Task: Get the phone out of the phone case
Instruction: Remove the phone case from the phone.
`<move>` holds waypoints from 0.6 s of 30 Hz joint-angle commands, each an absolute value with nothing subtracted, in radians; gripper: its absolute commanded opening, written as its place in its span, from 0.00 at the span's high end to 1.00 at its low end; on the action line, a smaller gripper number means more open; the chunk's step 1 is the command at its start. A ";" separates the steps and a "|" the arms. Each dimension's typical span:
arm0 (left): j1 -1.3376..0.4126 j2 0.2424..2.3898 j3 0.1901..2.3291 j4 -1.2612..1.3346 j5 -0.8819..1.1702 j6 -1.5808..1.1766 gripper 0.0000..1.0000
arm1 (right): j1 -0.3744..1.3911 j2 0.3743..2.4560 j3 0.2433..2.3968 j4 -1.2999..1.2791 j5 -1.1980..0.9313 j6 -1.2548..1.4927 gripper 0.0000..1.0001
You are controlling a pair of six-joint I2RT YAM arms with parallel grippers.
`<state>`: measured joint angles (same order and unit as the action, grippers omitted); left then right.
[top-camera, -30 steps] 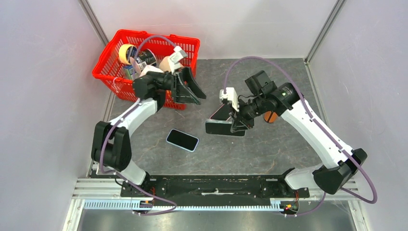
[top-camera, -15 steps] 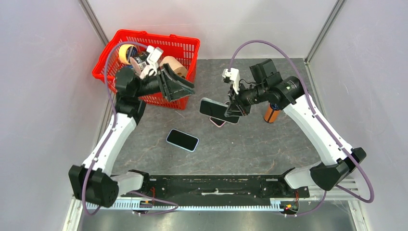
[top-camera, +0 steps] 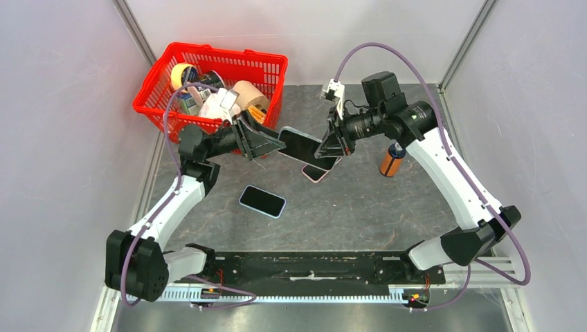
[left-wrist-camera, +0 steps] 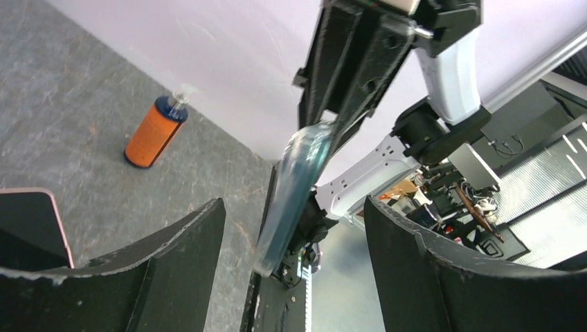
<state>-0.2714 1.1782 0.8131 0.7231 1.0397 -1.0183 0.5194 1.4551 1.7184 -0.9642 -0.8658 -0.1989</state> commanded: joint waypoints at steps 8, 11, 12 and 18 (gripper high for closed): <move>-0.296 1.200 0.833 0.986 1.032 -1.155 0.30 | 0.515 1.457 1.733 -0.900 -0.977 -0.177 1.00; -0.306 1.219 0.833 0.992 1.027 -1.164 0.33 | 0.515 1.456 1.722 -0.898 -0.979 -0.182 1.00; -0.308 1.226 0.835 0.997 1.024 -1.171 0.34 | 0.515 1.456 1.718 -0.898 -0.980 -0.184 1.00; -0.316 1.281 0.839 1.106 1.017 -1.265 0.37 | 0.514 1.454 1.696 -0.898 -0.986 -0.197 1.00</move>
<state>-0.3103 1.2552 0.8108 0.9817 1.0378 -1.1732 0.5194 1.4673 1.6985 -0.9508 -0.9310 -0.1917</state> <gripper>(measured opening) 0.636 0.195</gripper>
